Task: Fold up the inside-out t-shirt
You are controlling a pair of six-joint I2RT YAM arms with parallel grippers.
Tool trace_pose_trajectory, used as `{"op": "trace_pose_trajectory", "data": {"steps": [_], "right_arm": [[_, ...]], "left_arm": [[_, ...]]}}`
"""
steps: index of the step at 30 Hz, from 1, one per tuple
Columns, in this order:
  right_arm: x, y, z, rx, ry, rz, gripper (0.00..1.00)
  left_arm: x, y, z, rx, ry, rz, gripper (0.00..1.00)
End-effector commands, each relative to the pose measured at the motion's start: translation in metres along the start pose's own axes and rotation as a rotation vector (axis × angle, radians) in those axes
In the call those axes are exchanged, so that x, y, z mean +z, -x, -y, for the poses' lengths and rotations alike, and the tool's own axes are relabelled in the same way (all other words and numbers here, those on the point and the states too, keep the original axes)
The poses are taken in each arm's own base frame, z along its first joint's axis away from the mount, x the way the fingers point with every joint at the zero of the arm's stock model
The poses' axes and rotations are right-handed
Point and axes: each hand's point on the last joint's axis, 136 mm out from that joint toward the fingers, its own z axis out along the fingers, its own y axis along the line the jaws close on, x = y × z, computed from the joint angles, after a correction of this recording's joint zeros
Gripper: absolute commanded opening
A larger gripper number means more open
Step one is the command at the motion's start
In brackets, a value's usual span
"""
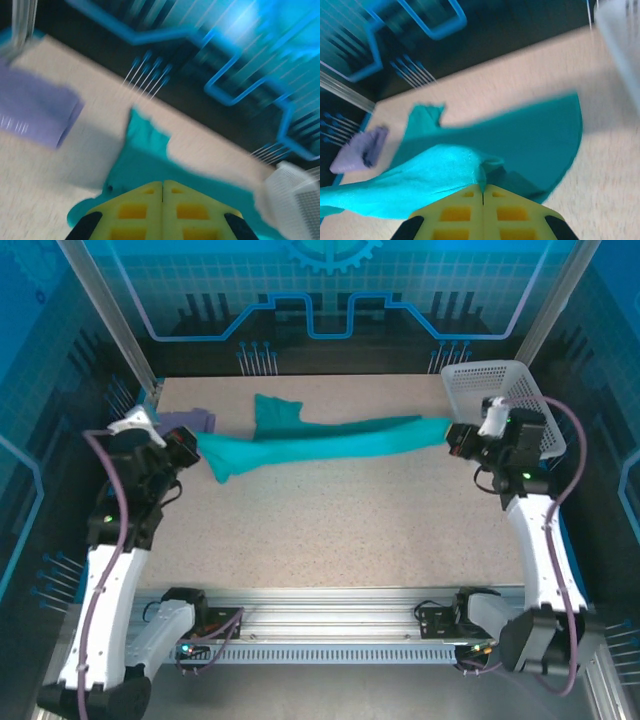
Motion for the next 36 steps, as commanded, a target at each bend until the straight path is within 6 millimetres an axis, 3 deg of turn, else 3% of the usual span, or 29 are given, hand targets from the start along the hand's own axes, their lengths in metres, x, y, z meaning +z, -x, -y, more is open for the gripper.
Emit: {"op": "trace_pose_trajectory", "data": {"steps": [1,5,7,8,10,12,15,20,24,26,28,31,36], "right_arm": [[-0.053,0.035,-0.031,-0.095,-0.016,0.110,0.00],[-0.120,0.067,-0.070,-0.200,-0.020,0.260,0.00],[-0.147,0.076,-0.083,-0.234,-0.034,0.320,0.00],[-0.157,0.080,-0.087,-0.247,-0.040,0.347,0.00],[-0.163,0.085,-0.090,-0.251,-0.041,0.375,0.00],[-0.155,0.088,-0.089,-0.241,-0.032,0.366,0.00],[-0.127,0.097,-0.080,-0.218,-0.020,0.334,0.00],[-0.057,0.114,-0.051,-0.177,-0.021,0.265,0.00],[-0.011,0.125,-0.035,-0.165,-0.014,0.240,0.00],[0.005,0.129,-0.030,-0.159,-0.009,0.221,0.00],[0.014,0.130,-0.031,-0.160,0.001,0.201,0.00],[0.014,0.131,-0.036,-0.182,0.008,0.197,0.00],[-0.020,0.134,-0.056,-0.222,0.026,0.237,0.00]], "left_arm": [[-0.054,0.051,0.030,0.050,-0.059,0.137,0.00],[-0.112,0.106,0.065,0.086,-0.139,0.291,0.00],[-0.126,0.124,0.073,0.099,-0.141,0.343,0.00],[-0.126,0.130,0.074,0.104,-0.129,0.351,0.00],[-0.106,0.133,0.076,0.113,-0.101,0.310,0.00],[-0.073,0.129,0.078,0.109,-0.090,0.250,0.00],[-0.019,0.127,0.075,0.114,-0.053,0.198,0.00],[0.066,0.128,0.072,0.135,-0.002,0.152,0.00],[0.118,0.127,0.072,0.155,0.005,0.127,0.00],[0.133,0.126,0.072,0.168,0.013,0.114,0.00],[0.138,0.126,0.074,0.177,0.006,0.105,0.00],[0.130,0.130,0.080,0.178,-0.020,0.114,0.00],[0.081,0.142,0.094,0.165,-0.080,0.174,0.00]]}}
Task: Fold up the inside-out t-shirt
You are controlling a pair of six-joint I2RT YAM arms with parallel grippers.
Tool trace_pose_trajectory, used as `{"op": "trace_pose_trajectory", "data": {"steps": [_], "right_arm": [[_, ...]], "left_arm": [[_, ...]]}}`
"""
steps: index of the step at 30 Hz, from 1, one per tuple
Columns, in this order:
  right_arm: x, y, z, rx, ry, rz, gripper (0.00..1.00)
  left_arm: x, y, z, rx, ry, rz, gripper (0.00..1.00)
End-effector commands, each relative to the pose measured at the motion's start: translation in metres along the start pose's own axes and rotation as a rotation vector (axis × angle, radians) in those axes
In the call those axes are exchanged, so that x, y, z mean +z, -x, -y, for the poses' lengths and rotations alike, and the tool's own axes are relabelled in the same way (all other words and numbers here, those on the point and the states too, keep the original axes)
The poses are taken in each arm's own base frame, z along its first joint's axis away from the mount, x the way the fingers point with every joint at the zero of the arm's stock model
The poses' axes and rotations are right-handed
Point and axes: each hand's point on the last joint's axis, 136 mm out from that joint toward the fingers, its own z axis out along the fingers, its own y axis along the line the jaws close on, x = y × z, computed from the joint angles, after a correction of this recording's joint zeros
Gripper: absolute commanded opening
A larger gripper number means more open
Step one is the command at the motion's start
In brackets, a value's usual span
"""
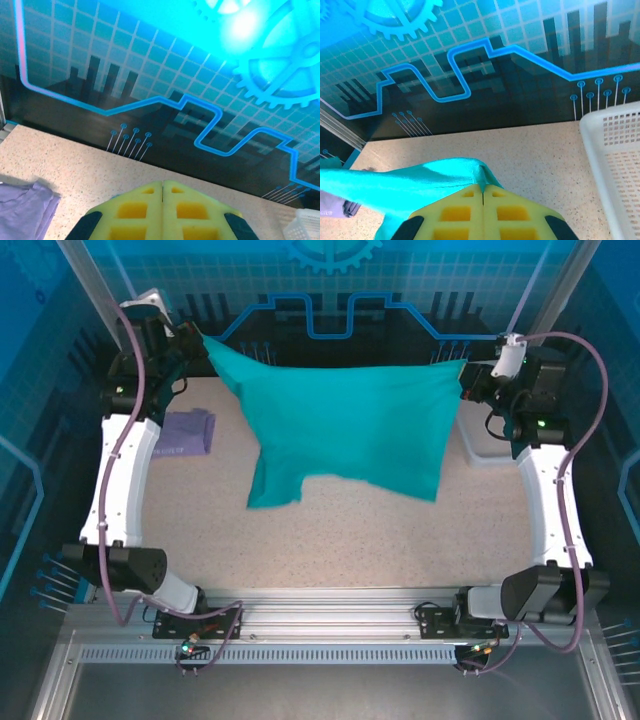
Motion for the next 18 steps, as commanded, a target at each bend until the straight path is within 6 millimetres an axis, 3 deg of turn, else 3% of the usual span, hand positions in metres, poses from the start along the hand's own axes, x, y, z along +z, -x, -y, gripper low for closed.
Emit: {"op": "trace_pose_trajectory", "data": {"steps": [1,11,15,18], "right_arm": [[-0.050,0.039,-0.037,-0.089,0.059,0.139,0.00],[-0.195,0.056,-0.101,-0.191,0.094,0.365,0.00],[-0.243,0.062,-0.118,-0.229,0.091,0.450,0.00],[-0.261,0.067,-0.125,-0.251,0.084,0.487,0.00]], "left_arm": [[-0.070,0.049,0.022,-0.002,-0.100,0.173,0.00],[-0.263,0.086,0.040,-0.031,-0.278,0.473,0.00],[-0.305,0.096,0.044,-0.024,-0.316,0.550,0.00],[-0.308,0.104,0.045,-0.007,-0.300,0.574,0.00]]}}
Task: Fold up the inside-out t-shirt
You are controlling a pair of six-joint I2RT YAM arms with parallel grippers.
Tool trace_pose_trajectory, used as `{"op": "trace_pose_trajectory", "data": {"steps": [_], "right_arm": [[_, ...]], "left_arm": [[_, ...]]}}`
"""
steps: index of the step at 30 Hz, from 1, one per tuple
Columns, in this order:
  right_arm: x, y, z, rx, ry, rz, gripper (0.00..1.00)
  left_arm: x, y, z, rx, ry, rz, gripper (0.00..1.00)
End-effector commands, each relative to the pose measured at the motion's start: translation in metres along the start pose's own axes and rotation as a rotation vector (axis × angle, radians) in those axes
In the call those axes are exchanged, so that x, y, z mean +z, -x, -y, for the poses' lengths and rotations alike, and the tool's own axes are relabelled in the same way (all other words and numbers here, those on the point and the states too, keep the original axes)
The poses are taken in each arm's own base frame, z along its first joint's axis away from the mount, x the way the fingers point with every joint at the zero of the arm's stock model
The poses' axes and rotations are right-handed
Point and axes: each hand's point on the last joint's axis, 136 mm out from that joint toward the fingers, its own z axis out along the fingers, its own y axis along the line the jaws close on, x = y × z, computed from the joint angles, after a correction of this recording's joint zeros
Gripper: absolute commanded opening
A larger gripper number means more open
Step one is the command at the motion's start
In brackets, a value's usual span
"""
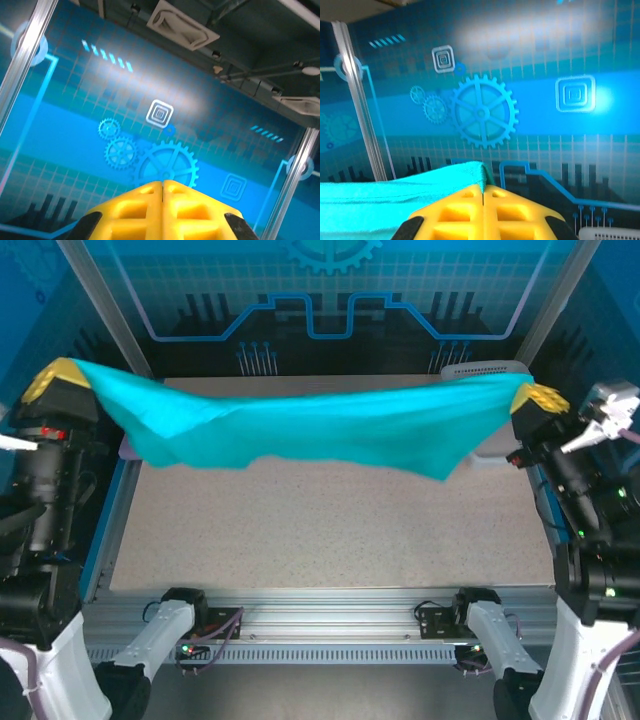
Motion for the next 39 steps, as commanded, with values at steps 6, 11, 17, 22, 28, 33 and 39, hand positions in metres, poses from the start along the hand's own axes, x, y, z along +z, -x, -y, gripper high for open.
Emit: {"op": "trace_pose_trajectory", "data": {"steps": [6,11,17,22,28,33,39], "right_arm": [[0.037,-0.028,0.025,0.013,-0.042,-0.095,0.00],[0.098,-0.101,0.067,0.059,-0.082,-0.226,0.00],[0.194,-0.240,0.118,0.109,-0.126,-0.442,0.00],[0.291,-0.394,0.168,0.191,-0.198,-0.678,0.06],[0.320,-0.497,0.193,0.221,-0.258,-0.912,0.40],[0.289,-0.481,0.161,0.157,-0.216,-0.955,0.42],[0.187,-0.508,0.085,0.230,-0.119,-1.162,0.46]], "left_arm": [[0.082,-0.059,-0.045,0.067,0.131,-0.118,0.00],[0.152,-0.166,-0.099,0.081,0.209,-0.298,0.00],[0.209,-0.333,-0.183,0.063,0.310,-0.513,0.00],[0.253,-0.500,-0.257,0.022,0.391,-0.759,0.09],[0.269,-0.585,-0.277,-0.046,0.407,-0.934,0.47],[0.245,-0.550,-0.259,-0.094,0.421,-0.928,0.56],[0.132,-0.524,-0.215,-0.393,0.395,-0.890,0.58]]}}
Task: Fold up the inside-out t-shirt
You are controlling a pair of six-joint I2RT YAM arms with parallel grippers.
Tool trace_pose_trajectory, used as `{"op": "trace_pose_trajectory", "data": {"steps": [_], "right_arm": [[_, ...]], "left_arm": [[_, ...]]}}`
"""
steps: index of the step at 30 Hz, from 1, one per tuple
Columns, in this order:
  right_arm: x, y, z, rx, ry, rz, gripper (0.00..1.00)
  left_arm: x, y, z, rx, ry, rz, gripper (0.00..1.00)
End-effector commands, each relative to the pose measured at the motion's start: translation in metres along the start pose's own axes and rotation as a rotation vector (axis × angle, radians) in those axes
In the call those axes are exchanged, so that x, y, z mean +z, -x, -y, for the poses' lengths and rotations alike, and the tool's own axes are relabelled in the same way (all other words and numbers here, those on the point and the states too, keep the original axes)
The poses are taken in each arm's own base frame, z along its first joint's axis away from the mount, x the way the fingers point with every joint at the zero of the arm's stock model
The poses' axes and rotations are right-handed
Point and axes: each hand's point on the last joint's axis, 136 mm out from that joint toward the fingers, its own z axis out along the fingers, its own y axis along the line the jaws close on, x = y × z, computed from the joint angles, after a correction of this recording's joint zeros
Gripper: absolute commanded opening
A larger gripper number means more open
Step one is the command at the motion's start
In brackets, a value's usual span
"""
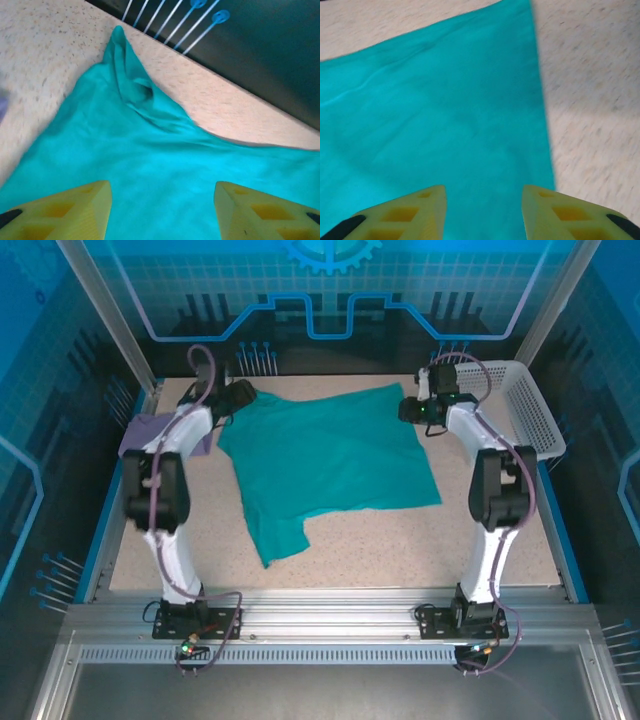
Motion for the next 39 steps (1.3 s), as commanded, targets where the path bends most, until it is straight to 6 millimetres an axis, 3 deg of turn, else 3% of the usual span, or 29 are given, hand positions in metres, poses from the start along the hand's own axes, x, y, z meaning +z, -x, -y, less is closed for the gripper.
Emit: {"op": "trace_pose_trajectory", "data": {"steps": [1,6,8,10,14,18,23,33,39], "right_arm": [[-0.014,-0.061,-0.040,0.006,0.117,-0.121,0.47],[-0.017,-0.116,-0.094,0.024,0.293,-0.252,0.46],[-0.014,-0.129,-0.092,0.009,0.263,-0.280,0.46],[-0.007,-0.141,-0.077,0.030,0.220,-0.315,0.45],[0.003,-0.158,-0.052,0.101,0.184,-0.376,0.42],[0.008,-0.170,-0.039,0.129,0.150,-0.417,0.38],[0.009,-0.182,-0.018,0.196,0.104,-0.452,0.29],[0.006,-0.186,-0.004,0.222,0.074,-0.461,0.23],[0.006,-0.186,-0.003,0.218,0.074,-0.460,0.22]], "left_arm": [[-0.044,-0.033,0.013,-0.161,-0.168,0.030,0.58],[-0.082,-0.127,-0.055,-0.170,-0.015,-0.110,0.58],[-0.095,-0.151,-0.078,-0.143,0.046,-0.131,0.58],[-0.100,-0.180,-0.098,-0.131,0.097,-0.201,0.56],[-0.097,-0.222,-0.107,-0.137,0.095,-0.336,0.47],[-0.090,-0.236,-0.100,-0.115,0.070,-0.403,0.41],[-0.086,-0.245,-0.106,-0.109,0.095,-0.431,0.32],[-0.105,-0.246,-0.110,-0.106,0.091,-0.395,0.45],[-0.113,-0.249,-0.119,-0.092,0.124,-0.379,0.41]]}}
